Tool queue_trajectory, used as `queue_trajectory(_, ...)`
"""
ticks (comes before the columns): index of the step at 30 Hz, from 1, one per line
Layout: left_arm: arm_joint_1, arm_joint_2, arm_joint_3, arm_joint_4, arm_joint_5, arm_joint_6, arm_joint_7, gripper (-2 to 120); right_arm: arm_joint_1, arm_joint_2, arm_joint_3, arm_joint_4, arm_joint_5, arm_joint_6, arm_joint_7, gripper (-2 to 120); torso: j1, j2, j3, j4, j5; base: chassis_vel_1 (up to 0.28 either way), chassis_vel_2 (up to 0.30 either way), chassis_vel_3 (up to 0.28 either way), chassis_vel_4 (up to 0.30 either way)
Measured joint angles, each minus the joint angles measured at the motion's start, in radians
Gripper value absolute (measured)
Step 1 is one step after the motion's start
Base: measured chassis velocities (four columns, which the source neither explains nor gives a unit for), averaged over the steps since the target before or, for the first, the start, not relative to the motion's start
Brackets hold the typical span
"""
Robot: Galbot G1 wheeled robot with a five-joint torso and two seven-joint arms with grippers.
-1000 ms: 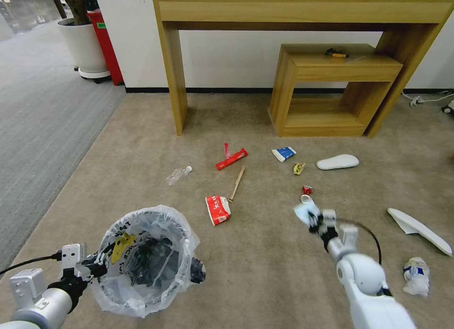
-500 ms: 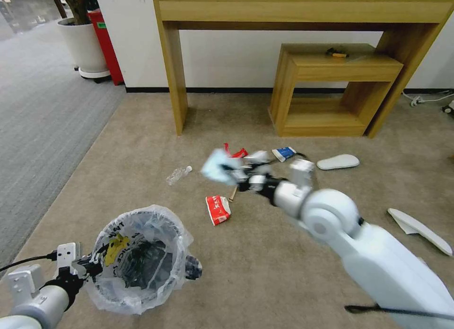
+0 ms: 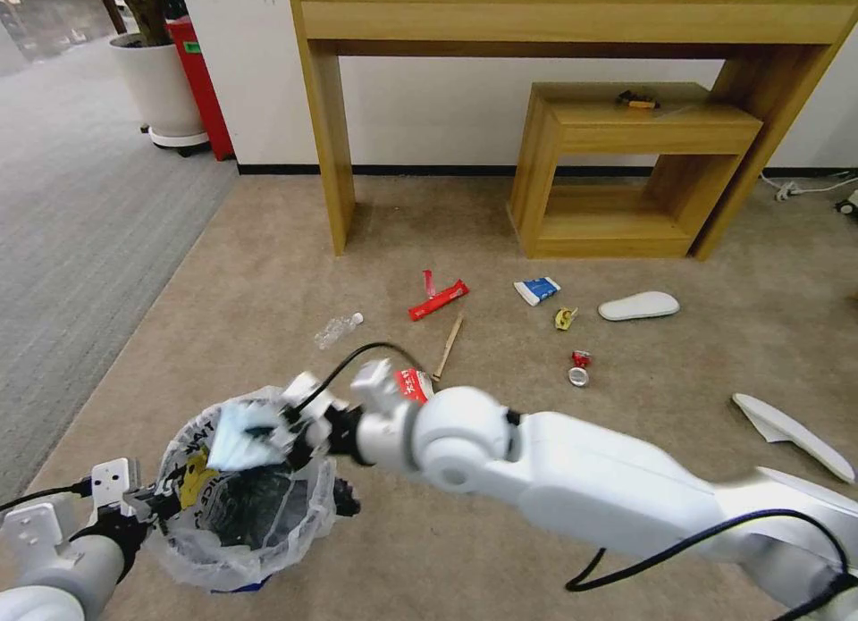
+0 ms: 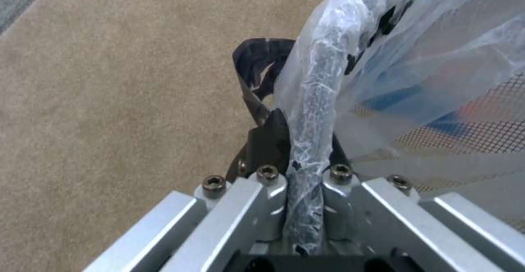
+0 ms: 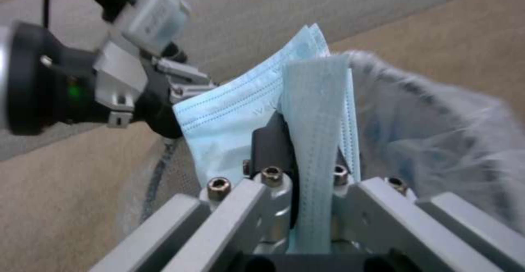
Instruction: Pick up the trash bin and place the garbage on the floor into it.
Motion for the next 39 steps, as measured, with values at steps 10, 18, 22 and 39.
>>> queue_trajectory(10,-0.002,-0.007,0.004,-0.003,-0.001,-0.001,0.000,1,-0.027,0.016,-0.023,-0.027,-0.007,-0.011,0.043,34,0.000,0.000,0.000,-0.0002,0.0001,0.000,0.000,0.000,0.000)
queue_trajectory(18,-0.005,-0.012,0.003,-0.003,0.002,-0.002,0.010,1,-0.062,0.021,0.064,-0.003,-0.019,-0.011,0.077,67,0.000,0.000,0.000,-0.0002,0.0002,0.000,0.000,0.000,0.000)
queue_trajectory(22,-0.001,-0.016,-0.001,0.002,0.006,-0.002,0.018,1,-0.101,0.004,0.138,0.016,-0.040,-0.010,0.089,77,0.000,0.000,0.000,0.0000,0.0004,0.000,0.000,0.000,0.000)
queue_trajectory(39,-0.008,-0.012,0.014,0.016,0.028,-0.003,0.039,1,-0.717,-0.325,0.796,0.098,-0.425,0.045,-0.053,100,0.000,0.000,0.000,-0.0005,0.0003,0.000,0.000,0.000,0.000)
